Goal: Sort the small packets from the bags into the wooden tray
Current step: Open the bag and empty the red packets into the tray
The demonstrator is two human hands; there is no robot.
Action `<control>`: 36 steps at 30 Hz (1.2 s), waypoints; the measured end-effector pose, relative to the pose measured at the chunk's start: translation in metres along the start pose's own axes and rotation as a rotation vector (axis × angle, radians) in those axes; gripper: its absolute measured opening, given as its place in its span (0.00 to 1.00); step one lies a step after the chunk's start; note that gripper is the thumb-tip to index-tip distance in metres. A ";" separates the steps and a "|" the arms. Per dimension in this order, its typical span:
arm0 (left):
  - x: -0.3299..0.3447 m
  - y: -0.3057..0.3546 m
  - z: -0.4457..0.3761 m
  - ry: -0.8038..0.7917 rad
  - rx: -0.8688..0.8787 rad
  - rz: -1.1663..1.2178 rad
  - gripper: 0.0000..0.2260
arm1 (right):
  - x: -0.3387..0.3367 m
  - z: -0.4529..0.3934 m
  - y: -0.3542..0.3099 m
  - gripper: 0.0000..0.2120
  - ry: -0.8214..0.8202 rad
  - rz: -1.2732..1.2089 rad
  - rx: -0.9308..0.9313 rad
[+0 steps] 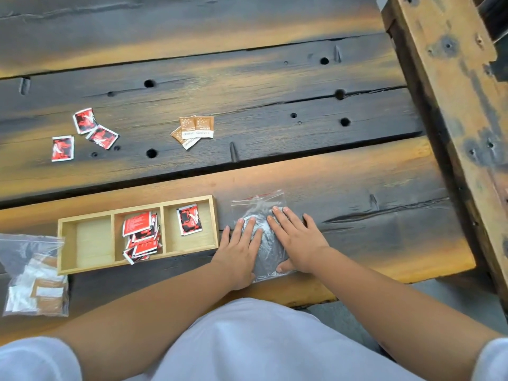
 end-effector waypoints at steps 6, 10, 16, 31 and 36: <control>-0.017 -0.004 0.007 -0.034 0.046 0.201 0.38 | -0.009 0.002 -0.003 0.54 0.016 -0.008 -0.003; -0.039 -0.017 0.022 -0.027 0.104 0.409 0.31 | -0.019 0.004 0.000 0.47 0.054 -0.044 -0.009; -0.050 -0.053 0.055 0.129 0.026 0.561 0.24 | -0.036 0.007 -0.014 0.34 0.168 -0.140 0.015; -0.035 -0.125 0.069 0.031 -0.534 1.707 0.12 | -0.106 -0.048 -0.131 0.15 0.386 -1.293 0.190; -0.040 -0.127 0.054 -0.089 -0.559 1.914 0.28 | -0.113 -0.082 -0.158 0.19 0.220 -1.637 0.307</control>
Point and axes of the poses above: each hand's wrist, its own z-axis away from the middle knuckle, its own x-axis out of the palm, y = z × x, the point moved 3 cm from there along -z, towards the middle knuckle, and after that the axes turned 9 degrees about -x, right-handed, at the moved point
